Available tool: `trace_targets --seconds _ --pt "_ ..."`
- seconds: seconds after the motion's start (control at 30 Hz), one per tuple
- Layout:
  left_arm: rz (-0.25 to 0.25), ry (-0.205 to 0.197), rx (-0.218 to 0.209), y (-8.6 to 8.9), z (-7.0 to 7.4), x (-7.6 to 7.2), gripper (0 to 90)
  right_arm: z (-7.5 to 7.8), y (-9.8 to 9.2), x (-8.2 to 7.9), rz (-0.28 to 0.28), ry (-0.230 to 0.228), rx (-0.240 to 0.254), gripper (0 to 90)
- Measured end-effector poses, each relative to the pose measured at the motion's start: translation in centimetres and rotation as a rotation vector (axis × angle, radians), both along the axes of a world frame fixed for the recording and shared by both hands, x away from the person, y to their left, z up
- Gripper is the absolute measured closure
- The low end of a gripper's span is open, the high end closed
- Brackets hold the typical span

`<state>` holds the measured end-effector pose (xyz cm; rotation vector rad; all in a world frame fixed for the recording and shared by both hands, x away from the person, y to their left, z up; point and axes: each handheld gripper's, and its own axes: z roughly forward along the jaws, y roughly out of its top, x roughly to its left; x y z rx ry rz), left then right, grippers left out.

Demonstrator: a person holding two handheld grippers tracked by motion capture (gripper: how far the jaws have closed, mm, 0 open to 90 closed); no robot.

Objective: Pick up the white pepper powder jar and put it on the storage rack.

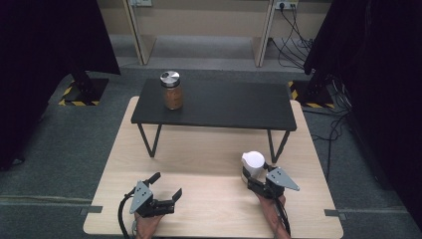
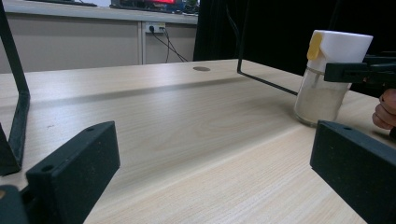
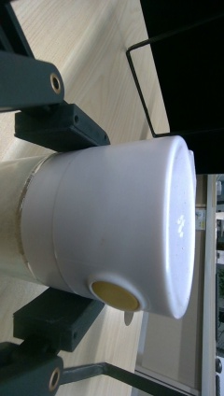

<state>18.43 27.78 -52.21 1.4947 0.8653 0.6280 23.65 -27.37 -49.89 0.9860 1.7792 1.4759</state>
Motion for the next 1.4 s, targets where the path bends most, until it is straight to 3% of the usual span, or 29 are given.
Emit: trace_targets --seconds 0.33,0.5,1.1,1.4 --pt "0.001 0.001 0.0 0.0 0.0 0.0 0.6 0.2 0.3 -0.5 -0.002 -0.001 -0.008 30.4" --pt "0.0 0.001 0.0 0.0 0.0 0.0 0.6 0.6 0.2 -0.7 0.006 -0.01 0.012 30.4" --pt "-0.009 0.005 0.012 0.0 0.1 0.2 0.5 4.1 -0.4 -0.2 0.061 -0.014 0.045 30.4" --pt "-0.013 0.005 0.019 -0.1 0.2 0.2 0.4 7.3 -0.7 0.4 0.089 -0.022 0.085 30.4"
